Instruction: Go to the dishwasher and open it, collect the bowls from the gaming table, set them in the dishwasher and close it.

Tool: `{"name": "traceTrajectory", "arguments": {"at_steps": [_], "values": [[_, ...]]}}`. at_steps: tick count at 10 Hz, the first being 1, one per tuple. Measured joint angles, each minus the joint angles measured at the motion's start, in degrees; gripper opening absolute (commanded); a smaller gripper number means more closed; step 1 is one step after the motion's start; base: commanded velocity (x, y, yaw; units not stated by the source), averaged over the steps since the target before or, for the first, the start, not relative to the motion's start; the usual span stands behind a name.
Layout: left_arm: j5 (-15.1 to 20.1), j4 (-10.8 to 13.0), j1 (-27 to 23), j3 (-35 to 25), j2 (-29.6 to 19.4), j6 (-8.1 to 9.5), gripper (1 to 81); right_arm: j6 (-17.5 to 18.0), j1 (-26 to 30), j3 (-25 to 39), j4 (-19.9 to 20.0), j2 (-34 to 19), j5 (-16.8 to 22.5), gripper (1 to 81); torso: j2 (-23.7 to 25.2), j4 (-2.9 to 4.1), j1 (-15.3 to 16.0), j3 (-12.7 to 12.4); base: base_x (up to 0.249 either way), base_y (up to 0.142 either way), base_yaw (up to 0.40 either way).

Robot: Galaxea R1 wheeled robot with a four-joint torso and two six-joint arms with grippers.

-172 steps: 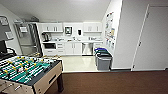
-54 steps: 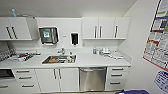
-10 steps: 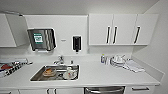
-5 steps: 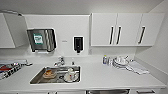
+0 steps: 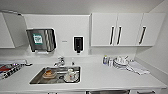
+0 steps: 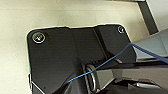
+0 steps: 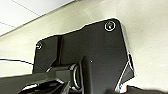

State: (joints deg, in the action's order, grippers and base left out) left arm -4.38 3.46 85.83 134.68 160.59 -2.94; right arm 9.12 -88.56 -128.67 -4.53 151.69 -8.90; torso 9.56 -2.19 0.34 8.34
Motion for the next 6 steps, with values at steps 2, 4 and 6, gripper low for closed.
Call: {"name": "traceTrajectory", "arguments": {"at_steps": [2,4,6], "values": [[-0.4,0.0,0.0,-1.4,-1.1,-0.01,81.1,0.2,0.0,1.6,0.0,-1.3,0.0,81.1,0.0,0.00,0.0,0.0,0.000,0.000,0.000],[-2.3,0.0,0.3,-5.7,-3.6,-0.04,81.1,0.4,0.0,6.7,0.0,-4.2,0.0,81.1,0.0,0.00,0.0,0.0,0.000,0.000,0.000],[-3.6,0.0,0.3,-11.1,-7.8,-0.01,81.1,0.4,0.4,14.3,0.0,-9.4,0.0,81.1,0.0,0.00,0.0,0.0,0.000,0.000,0.000]]}}
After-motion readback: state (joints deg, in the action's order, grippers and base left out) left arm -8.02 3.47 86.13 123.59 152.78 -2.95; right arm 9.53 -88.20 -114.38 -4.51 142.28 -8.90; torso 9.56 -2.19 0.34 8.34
